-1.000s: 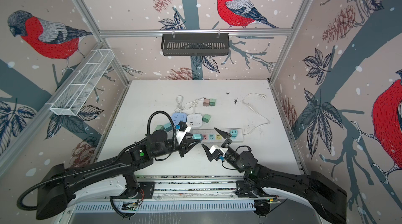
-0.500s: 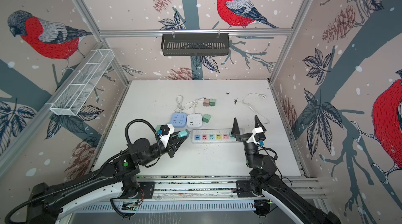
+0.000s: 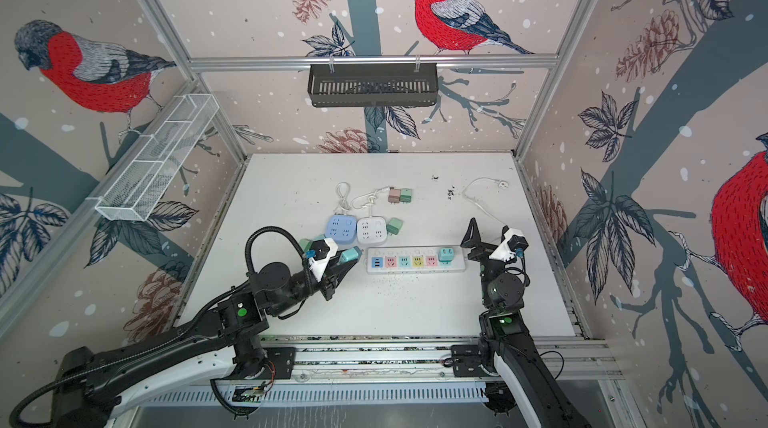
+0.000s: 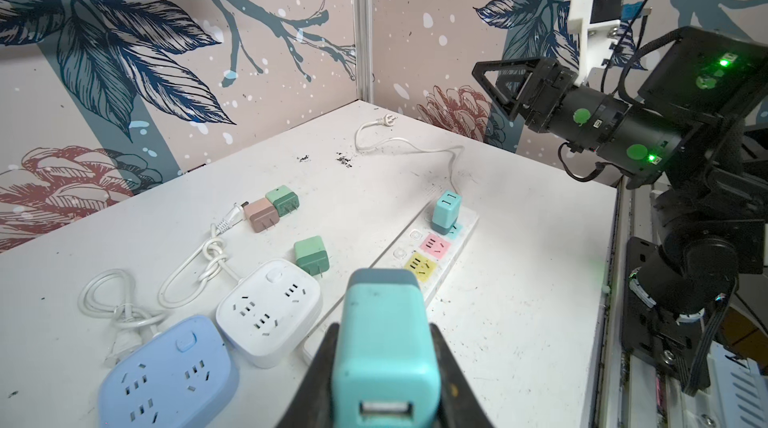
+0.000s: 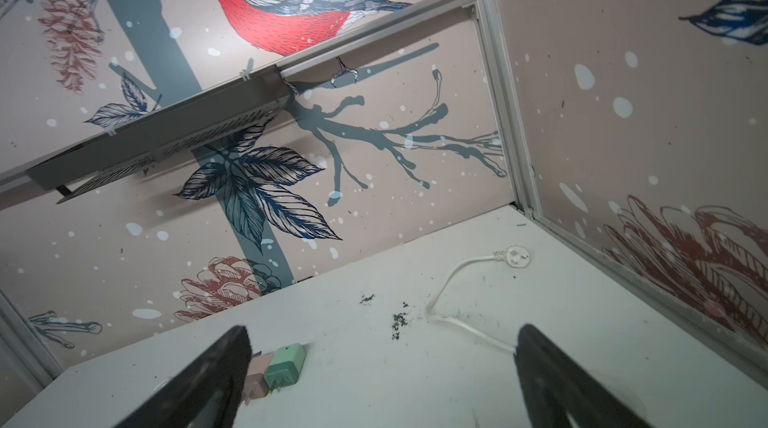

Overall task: Insert the plug
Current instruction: 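Carry the adapter with the left gripper over the pink socket while the right arm retracts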

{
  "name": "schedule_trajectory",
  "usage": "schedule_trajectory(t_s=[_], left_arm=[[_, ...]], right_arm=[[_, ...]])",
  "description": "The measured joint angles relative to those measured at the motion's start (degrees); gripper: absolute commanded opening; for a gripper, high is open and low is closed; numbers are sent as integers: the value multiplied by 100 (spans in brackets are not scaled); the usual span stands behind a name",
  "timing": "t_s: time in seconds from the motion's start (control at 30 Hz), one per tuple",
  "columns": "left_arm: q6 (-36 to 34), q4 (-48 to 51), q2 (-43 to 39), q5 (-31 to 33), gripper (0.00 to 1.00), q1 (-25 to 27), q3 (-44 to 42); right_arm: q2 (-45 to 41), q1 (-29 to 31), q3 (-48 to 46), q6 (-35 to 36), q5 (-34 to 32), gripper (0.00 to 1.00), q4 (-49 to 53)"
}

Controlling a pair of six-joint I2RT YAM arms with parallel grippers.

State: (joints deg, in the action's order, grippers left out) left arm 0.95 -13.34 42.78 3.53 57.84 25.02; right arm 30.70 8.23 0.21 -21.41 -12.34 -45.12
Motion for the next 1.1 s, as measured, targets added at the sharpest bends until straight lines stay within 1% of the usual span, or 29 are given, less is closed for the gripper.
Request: schedule_trajectory(t_s=[0.17, 0.37, 0.6, 0.83, 1.1], left_arm=[[-199, 118, 691, -317, 0, 0, 501], [-400, 461, 1692, -796, 0, 0, 1279], [-638, 1073, 2651, -1093, 0, 0, 2354], [-879, 1832, 3366, -1115, 0, 0, 3147], [-1141, 2662, 4332, -1075, 0, 0, 4201]], right_arm=[[651, -551, 0, -767, -175, 100, -11], [1539, -756, 20, -1338, -42, 100, 24], [2203, -782, 372, -1453, 332, 100, 52], [2645, -778, 601, -1453, 520, 100, 146], [2962, -761, 828, -1425, 697, 100, 181]])
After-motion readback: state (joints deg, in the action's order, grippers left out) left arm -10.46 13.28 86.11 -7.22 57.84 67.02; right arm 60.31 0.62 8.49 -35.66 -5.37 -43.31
